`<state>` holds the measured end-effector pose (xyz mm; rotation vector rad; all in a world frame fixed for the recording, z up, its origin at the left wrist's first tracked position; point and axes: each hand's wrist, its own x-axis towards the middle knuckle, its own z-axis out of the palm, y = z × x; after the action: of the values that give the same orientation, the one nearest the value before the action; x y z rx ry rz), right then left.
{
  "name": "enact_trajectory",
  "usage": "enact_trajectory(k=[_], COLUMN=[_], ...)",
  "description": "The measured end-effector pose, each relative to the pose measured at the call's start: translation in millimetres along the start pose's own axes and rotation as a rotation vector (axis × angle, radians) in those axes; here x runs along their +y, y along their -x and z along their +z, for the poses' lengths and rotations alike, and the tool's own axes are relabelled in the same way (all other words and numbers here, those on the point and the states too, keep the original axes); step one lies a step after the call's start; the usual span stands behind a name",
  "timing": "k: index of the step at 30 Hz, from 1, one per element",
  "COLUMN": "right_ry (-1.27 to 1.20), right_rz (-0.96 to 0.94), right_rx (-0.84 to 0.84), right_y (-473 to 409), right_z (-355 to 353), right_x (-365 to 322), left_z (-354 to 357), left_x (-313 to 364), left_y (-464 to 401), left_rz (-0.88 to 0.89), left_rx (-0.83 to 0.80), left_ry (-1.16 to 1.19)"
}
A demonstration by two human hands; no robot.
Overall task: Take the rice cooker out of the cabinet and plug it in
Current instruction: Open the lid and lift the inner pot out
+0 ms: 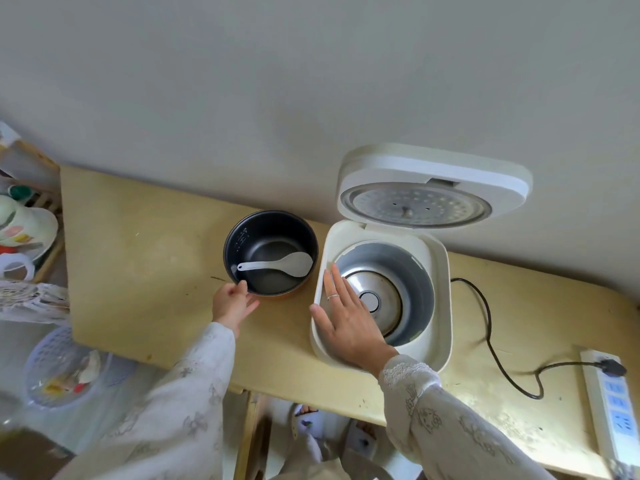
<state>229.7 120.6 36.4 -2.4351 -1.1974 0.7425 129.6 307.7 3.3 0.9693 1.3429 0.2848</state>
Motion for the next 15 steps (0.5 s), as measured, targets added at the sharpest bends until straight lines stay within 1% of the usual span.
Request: enact_trajectory(k=[3, 5, 7, 11, 13, 15], right_ry=[-0.06, -0.111, -0.138, -0.118, -0.089, -0.077], right_rz=[-0.012, -0.007, 0.008, 0.042, 0.067, 0.117], right_rx=[0.033, 0.044, 0.023, -0.046, -0.063, -0.076], right_y=[-1, -1, 0, 8, 14, 19], right_z=[-1, -3, -6, -11, -14, -15], right_x=[0, 1, 3, 10, 14, 17], left_z=[2, 0, -2, 1, 7, 12], left_x=[5, 7, 6, -1, -3, -2], left_y=[-3, -2, 1, 13, 18, 21], left_rz=[-0.032, -0.072, -0.12, -0.2, -0.198, -0.197], left_rx=[-0.022, -0.079, -0.144, -0.212, -0.216, -0.223], left_ry=[0.039, 0.087, 0.083, -0.051, -0.05, 0.003])
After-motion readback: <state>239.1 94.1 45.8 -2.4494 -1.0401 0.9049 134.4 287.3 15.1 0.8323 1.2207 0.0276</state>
